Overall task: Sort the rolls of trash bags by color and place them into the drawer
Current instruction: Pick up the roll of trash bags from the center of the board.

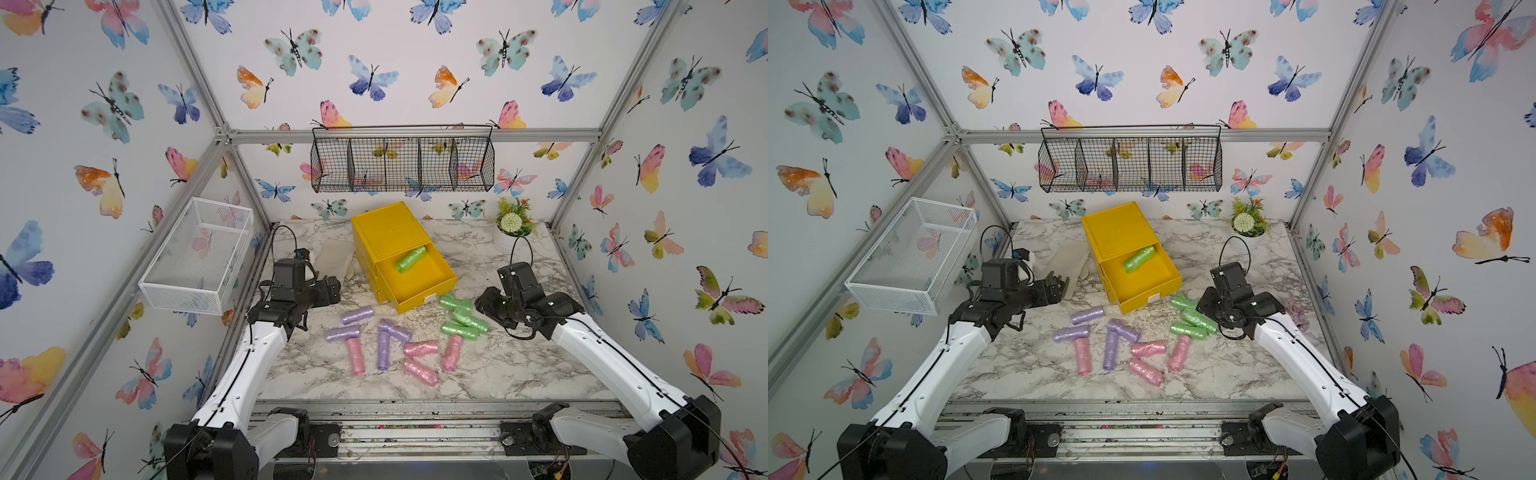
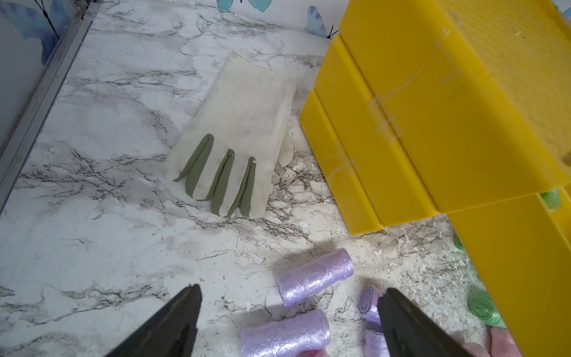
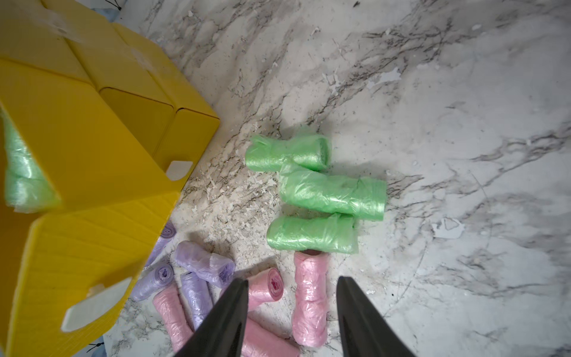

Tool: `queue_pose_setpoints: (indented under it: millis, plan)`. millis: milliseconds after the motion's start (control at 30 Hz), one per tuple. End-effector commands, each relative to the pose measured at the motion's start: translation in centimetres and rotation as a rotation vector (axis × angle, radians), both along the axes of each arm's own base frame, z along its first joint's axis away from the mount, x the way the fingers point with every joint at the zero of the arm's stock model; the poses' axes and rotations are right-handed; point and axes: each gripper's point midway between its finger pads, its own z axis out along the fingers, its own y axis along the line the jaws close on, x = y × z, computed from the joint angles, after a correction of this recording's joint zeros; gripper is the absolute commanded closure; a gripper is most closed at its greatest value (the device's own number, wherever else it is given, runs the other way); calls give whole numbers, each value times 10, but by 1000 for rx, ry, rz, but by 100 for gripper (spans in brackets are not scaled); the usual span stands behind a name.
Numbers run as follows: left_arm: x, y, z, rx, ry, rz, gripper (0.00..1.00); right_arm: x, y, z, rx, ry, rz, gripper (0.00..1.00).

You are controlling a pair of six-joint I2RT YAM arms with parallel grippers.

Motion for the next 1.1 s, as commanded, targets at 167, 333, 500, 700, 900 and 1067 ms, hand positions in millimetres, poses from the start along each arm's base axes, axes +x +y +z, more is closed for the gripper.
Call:
queue_pose_setpoints:
  millis: [167,333,500,700,900,1067]
  plan:
    - [0,2,1,3,-5,-4,6,17,6,-51,-35,145,61,35]
    - [0,1,1,0,-5,-8,6,28,13,-75,-85,201,136,26]
    - [0,-1,1,-5,-4,-14,6,38,11,-89,-181,263,213,22]
    - [0,0,0,-2,-4,-11,6,42,7,-99,-254,298,261,21]
    - [0,-1,0,-4,-1,-14,6,34,11,-116,-247,339,325,20]
    - [1,-1,-1,-4,2,-16,6,26,10,-127,-250,370,349,20]
